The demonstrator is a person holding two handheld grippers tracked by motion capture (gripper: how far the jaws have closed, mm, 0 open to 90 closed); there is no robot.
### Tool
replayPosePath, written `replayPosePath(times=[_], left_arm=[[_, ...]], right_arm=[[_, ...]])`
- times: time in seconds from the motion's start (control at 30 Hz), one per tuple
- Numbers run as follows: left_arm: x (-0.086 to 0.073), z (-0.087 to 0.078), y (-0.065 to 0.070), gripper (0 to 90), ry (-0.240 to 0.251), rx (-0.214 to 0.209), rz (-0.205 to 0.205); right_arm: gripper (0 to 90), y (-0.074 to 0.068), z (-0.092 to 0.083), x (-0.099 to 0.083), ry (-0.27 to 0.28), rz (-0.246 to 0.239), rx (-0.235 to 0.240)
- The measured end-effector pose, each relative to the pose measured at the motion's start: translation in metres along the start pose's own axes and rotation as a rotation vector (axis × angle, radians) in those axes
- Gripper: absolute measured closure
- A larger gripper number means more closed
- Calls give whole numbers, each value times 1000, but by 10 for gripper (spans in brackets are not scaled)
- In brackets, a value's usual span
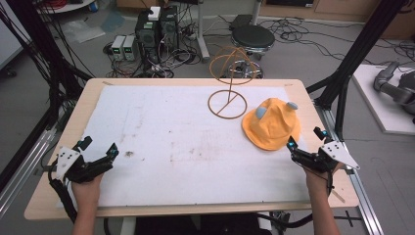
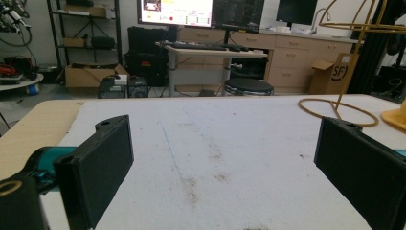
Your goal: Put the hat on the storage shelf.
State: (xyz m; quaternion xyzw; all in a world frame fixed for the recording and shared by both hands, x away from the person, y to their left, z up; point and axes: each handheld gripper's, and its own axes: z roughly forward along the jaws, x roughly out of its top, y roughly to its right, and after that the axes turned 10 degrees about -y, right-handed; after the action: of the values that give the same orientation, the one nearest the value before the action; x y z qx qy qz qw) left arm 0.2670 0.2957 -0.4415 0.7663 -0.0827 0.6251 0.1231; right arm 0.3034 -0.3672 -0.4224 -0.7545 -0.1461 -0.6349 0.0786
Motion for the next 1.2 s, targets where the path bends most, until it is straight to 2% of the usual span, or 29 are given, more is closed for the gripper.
replayPosePath(times=[0.23, 0.37, 0.5, 0.7, 0.73, 0.8, 0.93, 1.2], left_arm=[[0, 0, 0, 66, -1, 2, 4], [0, 1, 0, 66, -2, -2, 5], [0, 0, 0, 66, 1, -5, 3], [1, 1, 1, 66, -1, -8, 6], [1, 1, 1, 66, 0, -9, 9], [1, 1, 2, 66, 1, -9, 10], [0, 1, 2, 66, -2, -14, 10], [0, 2, 3, 66, -5, -17, 15]], right_arm=[[41, -1, 2, 0, -8, -13, 0], [41, -2, 2, 1, -9, -3, 8], [43, -1, 8, 5, -14, 9, 27], [54, 1, 15, 14, -30, -13, 54], [69, 2, 19, 16, -50, -21, 74], [73, 2, 25, 16, -81, -31, 82], [75, 4, 35, 15, -129, -48, 75], [88, 6, 55, 28, -196, -126, 54]])
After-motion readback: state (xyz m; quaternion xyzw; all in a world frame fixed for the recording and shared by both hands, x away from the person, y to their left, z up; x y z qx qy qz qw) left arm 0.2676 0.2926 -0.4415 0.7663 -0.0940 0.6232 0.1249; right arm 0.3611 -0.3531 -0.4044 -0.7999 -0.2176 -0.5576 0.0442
